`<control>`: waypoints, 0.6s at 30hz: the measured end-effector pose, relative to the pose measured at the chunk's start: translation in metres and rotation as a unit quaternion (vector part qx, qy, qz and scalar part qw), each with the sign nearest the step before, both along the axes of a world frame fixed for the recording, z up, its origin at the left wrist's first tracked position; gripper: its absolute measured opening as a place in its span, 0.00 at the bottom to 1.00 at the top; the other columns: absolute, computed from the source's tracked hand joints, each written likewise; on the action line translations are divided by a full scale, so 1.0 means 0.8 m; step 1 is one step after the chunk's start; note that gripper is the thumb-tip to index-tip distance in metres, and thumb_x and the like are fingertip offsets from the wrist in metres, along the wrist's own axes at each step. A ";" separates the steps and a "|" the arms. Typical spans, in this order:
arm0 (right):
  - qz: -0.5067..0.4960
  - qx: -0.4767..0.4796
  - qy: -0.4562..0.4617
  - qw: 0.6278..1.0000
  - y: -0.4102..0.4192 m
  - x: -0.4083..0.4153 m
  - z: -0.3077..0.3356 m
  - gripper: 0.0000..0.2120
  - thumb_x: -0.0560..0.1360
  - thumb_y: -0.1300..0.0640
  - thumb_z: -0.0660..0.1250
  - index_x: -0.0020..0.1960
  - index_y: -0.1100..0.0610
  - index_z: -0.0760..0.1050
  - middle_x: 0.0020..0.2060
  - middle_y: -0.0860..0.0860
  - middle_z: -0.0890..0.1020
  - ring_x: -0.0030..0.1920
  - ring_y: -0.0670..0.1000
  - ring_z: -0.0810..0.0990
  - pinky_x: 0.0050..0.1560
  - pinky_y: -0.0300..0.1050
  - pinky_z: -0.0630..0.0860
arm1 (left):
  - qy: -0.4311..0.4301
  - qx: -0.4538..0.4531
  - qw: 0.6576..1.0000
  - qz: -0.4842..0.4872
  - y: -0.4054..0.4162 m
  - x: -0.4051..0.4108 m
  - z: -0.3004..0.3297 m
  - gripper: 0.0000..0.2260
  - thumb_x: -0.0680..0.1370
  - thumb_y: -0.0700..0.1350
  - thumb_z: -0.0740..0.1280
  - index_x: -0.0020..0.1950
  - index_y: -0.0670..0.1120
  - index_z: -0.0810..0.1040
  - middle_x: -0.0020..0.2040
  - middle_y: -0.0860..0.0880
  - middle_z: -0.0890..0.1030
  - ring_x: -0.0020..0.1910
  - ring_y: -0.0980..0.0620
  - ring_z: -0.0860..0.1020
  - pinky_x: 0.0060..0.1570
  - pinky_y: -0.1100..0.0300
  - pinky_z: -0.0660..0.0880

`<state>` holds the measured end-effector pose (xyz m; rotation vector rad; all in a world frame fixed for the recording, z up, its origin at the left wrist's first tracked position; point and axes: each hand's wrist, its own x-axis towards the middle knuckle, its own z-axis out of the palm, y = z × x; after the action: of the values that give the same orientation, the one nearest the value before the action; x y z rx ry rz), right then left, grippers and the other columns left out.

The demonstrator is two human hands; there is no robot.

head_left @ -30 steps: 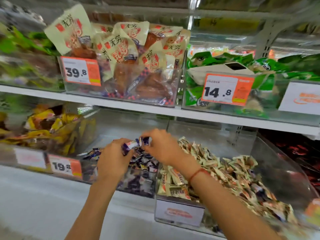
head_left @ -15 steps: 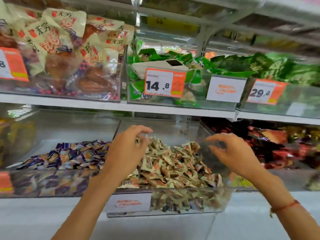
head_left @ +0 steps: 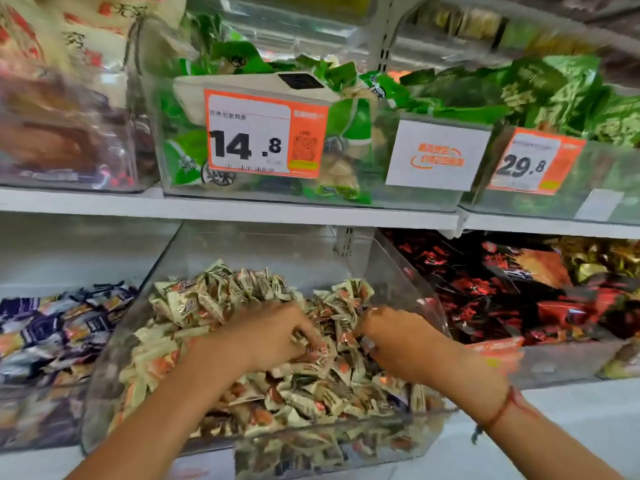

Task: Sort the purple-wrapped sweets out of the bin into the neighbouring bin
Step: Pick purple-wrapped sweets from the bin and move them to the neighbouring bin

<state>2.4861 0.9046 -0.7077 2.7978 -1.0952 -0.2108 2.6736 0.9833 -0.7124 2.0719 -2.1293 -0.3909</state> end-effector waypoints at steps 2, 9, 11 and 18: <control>-0.022 0.011 0.077 0.997 -0.010 0.020 -0.007 0.17 0.76 0.65 0.61 0.64 0.58 0.72 0.61 0.56 0.75 0.62 0.58 0.75 0.56 0.50 0.73 | -0.021 -0.052 0.998 0.032 0.006 0.004 -0.002 0.09 0.78 0.51 0.66 0.56 0.62 0.77 0.72 0.59 0.66 0.71 0.53 0.63 0.74 0.46 0.54; 0.001 0.039 -0.195 0.980 -0.025 0.027 0.014 0.07 0.77 0.56 0.66 0.52 0.50 0.81 0.49 0.47 0.82 0.51 0.50 0.80 0.48 0.46 0.76 | -0.026 -0.147 0.986 0.072 0.024 0.006 -0.001 0.09 0.78 0.54 0.63 0.57 0.62 0.77 0.67 0.60 0.72 0.66 0.57 0.69 0.71 0.55 0.59; -0.015 0.078 -0.343 0.936 -0.017 0.020 0.020 0.09 0.80 0.58 0.61 0.56 0.51 0.77 0.39 0.44 0.80 0.37 0.39 0.78 0.38 0.43 0.75 | 0.012 -0.169 0.983 0.068 0.026 0.005 0.002 0.08 0.77 0.53 0.66 0.55 0.61 0.78 0.66 0.61 0.72 0.66 0.58 0.70 0.71 0.56 0.58; -0.029 0.022 -0.495 0.868 -0.007 -0.029 0.035 0.13 0.80 0.56 0.62 0.64 0.50 0.69 0.40 0.49 0.80 0.35 0.48 0.78 0.37 0.48 0.76 | 0.044 -0.134 0.990 0.019 -0.035 -0.016 0.021 0.08 0.78 0.50 0.66 0.54 0.61 0.78 0.62 0.59 0.76 0.52 0.54 0.80 0.56 0.58 0.73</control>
<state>2.4627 0.8989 -0.6797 2.8828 -1.2929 1.3488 2.6611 0.9551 -0.6955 1.9043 -1.9666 -0.1754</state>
